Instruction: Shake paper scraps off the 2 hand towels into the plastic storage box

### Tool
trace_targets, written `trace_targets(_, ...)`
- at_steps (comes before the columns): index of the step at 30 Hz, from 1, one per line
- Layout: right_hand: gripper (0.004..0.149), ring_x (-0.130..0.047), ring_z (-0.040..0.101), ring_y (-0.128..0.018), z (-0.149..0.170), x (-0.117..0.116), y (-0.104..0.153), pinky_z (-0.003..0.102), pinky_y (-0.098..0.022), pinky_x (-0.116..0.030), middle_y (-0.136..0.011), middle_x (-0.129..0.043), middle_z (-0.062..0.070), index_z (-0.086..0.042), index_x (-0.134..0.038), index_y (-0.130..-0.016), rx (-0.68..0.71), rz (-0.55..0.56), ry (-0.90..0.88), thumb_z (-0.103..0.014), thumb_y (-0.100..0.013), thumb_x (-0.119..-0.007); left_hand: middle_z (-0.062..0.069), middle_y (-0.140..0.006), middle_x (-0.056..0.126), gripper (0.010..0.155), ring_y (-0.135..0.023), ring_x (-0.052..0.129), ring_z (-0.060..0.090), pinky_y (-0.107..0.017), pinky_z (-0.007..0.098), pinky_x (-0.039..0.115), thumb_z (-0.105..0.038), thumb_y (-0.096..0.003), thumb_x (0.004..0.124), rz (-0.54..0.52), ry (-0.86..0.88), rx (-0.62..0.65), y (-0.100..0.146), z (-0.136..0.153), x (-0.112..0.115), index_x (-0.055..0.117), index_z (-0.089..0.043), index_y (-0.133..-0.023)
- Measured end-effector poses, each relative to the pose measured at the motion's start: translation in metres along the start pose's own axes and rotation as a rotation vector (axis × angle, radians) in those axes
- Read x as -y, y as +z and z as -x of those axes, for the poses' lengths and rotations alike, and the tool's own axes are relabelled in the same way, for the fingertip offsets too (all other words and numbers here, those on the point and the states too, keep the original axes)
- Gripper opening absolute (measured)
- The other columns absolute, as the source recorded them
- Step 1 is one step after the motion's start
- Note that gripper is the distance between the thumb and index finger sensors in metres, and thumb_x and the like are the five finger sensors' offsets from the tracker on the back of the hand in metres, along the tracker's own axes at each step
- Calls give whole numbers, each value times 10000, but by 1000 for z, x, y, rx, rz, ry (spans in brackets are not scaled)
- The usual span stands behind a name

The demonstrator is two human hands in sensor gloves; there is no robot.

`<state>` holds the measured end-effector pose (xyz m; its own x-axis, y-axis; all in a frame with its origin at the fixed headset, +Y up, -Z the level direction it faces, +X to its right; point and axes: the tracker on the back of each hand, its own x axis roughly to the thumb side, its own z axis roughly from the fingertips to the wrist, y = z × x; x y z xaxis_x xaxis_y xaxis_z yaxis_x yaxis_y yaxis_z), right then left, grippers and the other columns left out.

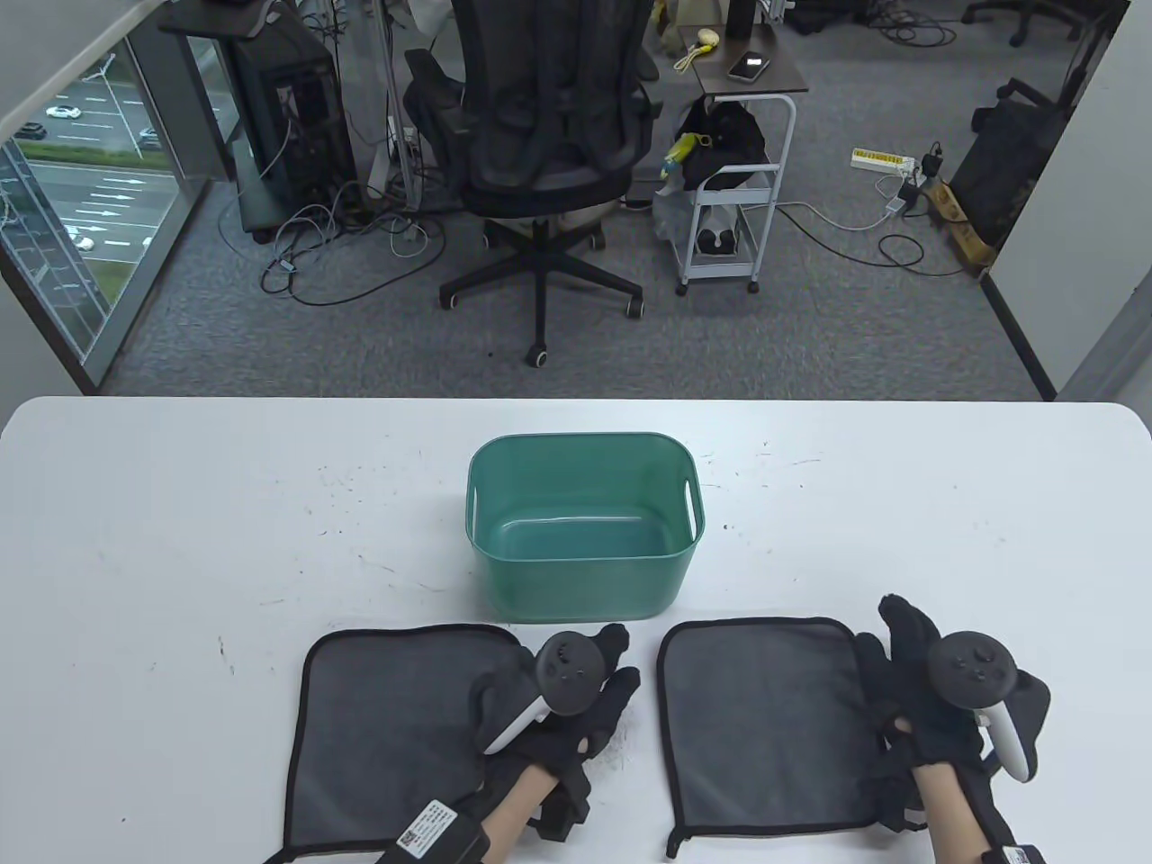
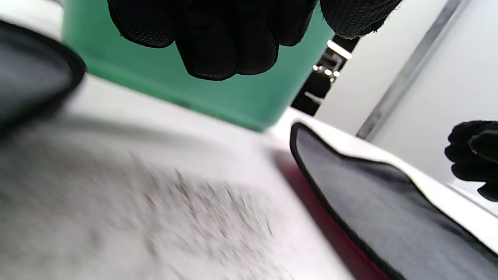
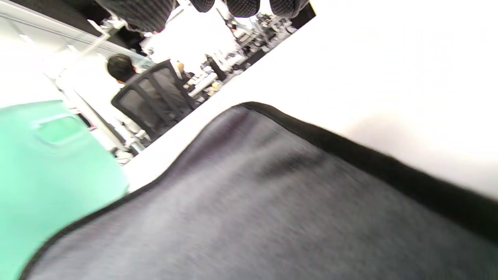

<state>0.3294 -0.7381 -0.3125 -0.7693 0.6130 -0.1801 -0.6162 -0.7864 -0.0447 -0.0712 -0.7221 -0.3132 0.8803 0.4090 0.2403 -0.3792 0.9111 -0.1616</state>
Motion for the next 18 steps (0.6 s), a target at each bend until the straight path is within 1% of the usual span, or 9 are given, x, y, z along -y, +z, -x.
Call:
trace_targets(2, 649, -539, 460, -1019, -12, 9, 3, 652, -721, -447, -1133, -509, 122, -256, -510, -1069, 58, 22, 14, -474, -505, -745, 38, -1090, 811, 614, -967, 842, 293, -731, 561, 688, -547, -548, 682, -77, -26, 50, 13, 8, -21, 627, -300, -1107)
trace_targets(4, 652, -522, 463, -1029, -27, 18, 6, 654, -724, -439, -1142, -496, 119, -266, -504, -1072, 117, 45, 32, -481, -505, -742, 44, -1114, 786, 592, -1000, 807, 309, -741, 573, 669, -541, -544, 688, -192, -63, 66, 29, 21, -44, 664, -310, -1089)
trace_targets(5, 656, -513, 462, -1035, -34, 21, 7, 658, -727, -431, -1147, -490, 117, -270, -500, -1076, 144, 50, 44, -486, -505, -739, 43, -1127, 771, 591, -1018, 789, 312, -750, 579, 654, -544, -543, 688, -230, -82, 74, 34, 26, -52, 664, -318, -1088)
trace_targets(7, 661, -494, 462, -1047, -46, 27, 10, 661, -733, -418, -1157, -477, 108, -280, -492, -1081, 192, 56, 73, -493, -505, -736, 47, -1147, 748, 597, -1044, 756, 322, -762, 596, 628, -546, -542, 688, -322, -137, 44, 48, 44, -73, 661, -318, -1093)
trace_targets(9, 668, -466, 456, -1064, -57, 33, 13, 664, -741, -399, -1169, -457, 99, -291, -481, -1087, 224, 70, 126, -499, -505, -732, 43, -1168, 722, 612, -1070, 722, 326, -775, 609, 601, -555, -541, 685, -388, -195, 3, 59, 66, -95, 641, -323, -1106)
trace_targets(10, 670, -457, 453, -1068, -59, 34, 13, 664, -743, -393, -1172, -450, 97, -293, -476, -1089, 227, 79, 140, -501, -505, -730, 43, -1178, 712, 623, -1081, 709, 328, -779, 617, 588, -559, -540, 684, -411, -214, -21, 62, 75, -102, 631, -323, -1114)
trace_targets(12, 676, -451, 451, -1074, -63, 38, 15, 667, -745, -387, -1177, -448, 92, -299, -469, -1092, 231, 116, 180, -503, -503, -730, 34, -1188, 699, 636, -1099, 688, 324, -790, 624, 568, -565, -537, 682, -475, -264, -81, 70, 104, -120, 612, -331, -1124)
trace_targets(16, 688, -440, 446, -1084, -58, 39, 13, 672, -747, -377, -1186, -442, 82, -309, -455, -1097, 207, 156, 232, -511, -500, -732, 47, -1228, 630, 687, -1142, 582, 363, -796, 656, 500, -587, -533, 672, -513, -309, -184, 79, 149, -140, 547, -327, -1155)
trace_targets(18, 691, -412, 446, -1089, -54, 38, 8, 669, -750, -360, -1190, -419, 80, -312, -444, -1098, 192, 123, 254, -510, -500, -731, 56, -1253, 579, 708, -1162, 507, 388, -796, 674, 460, -606, -532, 660, -513, -301, -218, 82, 167, -147, 508, -339, -1170)
